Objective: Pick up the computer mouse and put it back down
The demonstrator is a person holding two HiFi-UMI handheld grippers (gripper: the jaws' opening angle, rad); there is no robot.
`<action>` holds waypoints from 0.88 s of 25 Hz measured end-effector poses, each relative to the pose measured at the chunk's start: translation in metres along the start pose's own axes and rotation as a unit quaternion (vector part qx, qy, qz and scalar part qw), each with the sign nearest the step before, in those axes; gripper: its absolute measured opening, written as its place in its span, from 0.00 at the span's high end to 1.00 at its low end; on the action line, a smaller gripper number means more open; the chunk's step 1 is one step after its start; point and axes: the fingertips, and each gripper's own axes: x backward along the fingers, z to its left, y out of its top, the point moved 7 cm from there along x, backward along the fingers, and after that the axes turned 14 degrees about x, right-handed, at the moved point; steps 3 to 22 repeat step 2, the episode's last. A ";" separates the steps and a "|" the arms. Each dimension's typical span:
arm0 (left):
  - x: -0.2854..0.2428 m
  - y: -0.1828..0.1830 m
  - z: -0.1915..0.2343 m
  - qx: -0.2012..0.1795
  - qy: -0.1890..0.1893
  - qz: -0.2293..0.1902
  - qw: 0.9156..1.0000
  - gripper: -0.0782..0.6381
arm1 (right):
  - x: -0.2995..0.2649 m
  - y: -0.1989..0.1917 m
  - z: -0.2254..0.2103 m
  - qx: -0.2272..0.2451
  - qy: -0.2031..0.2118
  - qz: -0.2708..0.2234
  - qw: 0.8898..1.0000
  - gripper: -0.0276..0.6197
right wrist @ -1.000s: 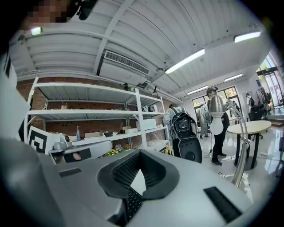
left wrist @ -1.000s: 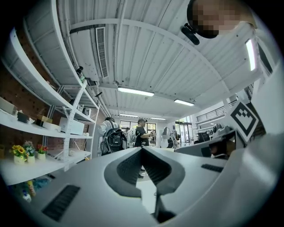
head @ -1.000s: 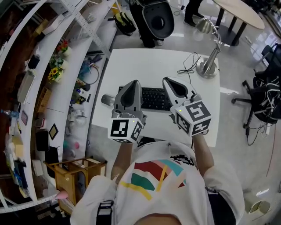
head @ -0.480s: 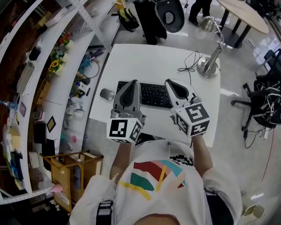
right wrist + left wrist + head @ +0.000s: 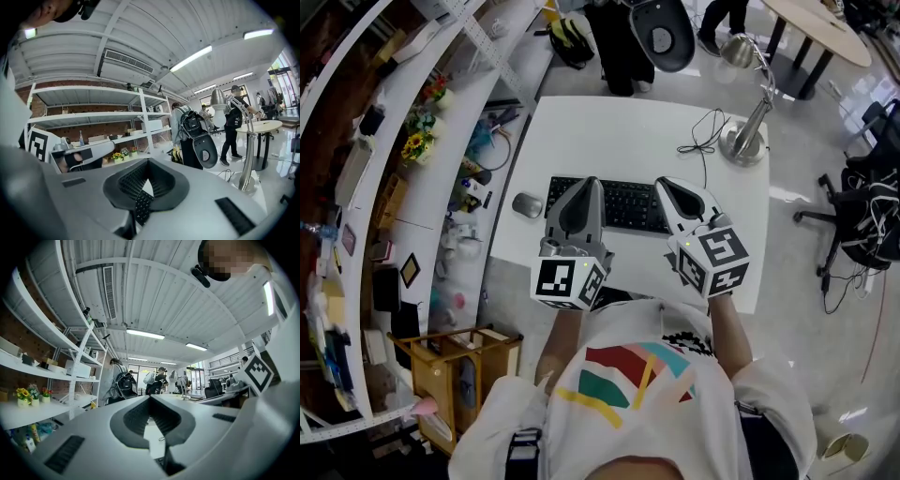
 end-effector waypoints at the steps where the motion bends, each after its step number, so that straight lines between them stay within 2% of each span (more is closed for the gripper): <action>1: 0.001 -0.002 -0.001 0.001 -0.001 0.003 1.000 0.83 | 0.002 -0.001 0.000 -0.001 -0.001 0.000 1.000 0.94; 22: 0.001 -0.004 -0.002 0.003 -0.002 0.006 1.000 0.83 | 0.003 -0.002 0.000 -0.002 -0.002 0.001 1.000 0.94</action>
